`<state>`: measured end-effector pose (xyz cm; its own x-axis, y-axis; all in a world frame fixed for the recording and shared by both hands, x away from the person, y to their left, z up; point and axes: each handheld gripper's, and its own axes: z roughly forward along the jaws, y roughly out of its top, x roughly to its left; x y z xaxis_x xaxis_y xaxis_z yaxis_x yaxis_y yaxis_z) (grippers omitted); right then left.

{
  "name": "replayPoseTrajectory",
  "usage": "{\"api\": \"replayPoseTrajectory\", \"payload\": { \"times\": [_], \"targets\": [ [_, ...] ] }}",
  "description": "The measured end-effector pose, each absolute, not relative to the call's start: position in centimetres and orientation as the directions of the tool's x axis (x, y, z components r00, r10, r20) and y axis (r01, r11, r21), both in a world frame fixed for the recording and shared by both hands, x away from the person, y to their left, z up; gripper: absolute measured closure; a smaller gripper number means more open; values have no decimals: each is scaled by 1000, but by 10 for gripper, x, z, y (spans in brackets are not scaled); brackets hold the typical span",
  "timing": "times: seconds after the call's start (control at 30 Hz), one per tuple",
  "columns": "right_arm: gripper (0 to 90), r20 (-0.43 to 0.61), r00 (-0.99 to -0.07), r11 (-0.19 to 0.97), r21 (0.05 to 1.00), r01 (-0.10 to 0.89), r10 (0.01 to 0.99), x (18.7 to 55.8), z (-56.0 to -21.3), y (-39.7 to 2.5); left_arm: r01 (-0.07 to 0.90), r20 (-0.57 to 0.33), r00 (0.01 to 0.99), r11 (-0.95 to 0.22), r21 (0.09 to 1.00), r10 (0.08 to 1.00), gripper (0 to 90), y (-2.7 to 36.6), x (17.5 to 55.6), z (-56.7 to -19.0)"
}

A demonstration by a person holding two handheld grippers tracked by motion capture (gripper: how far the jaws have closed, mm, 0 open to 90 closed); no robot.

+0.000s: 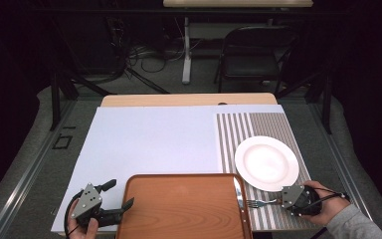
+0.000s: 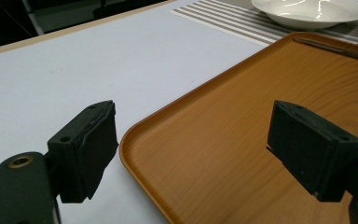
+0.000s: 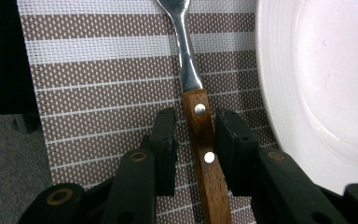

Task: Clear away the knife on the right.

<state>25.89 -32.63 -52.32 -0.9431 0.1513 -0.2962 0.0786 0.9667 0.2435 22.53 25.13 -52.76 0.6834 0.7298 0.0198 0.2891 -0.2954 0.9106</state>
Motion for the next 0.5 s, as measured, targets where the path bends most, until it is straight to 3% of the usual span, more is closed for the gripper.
{"api": "replayPoseTrajectory", "payload": {
  "times": [0.5],
  "targets": [
    [694,-317,-943,977,211,35,103,262,-527,-322,288,21,684,-296,911,729,159,251,225,-528]
  ]
}}
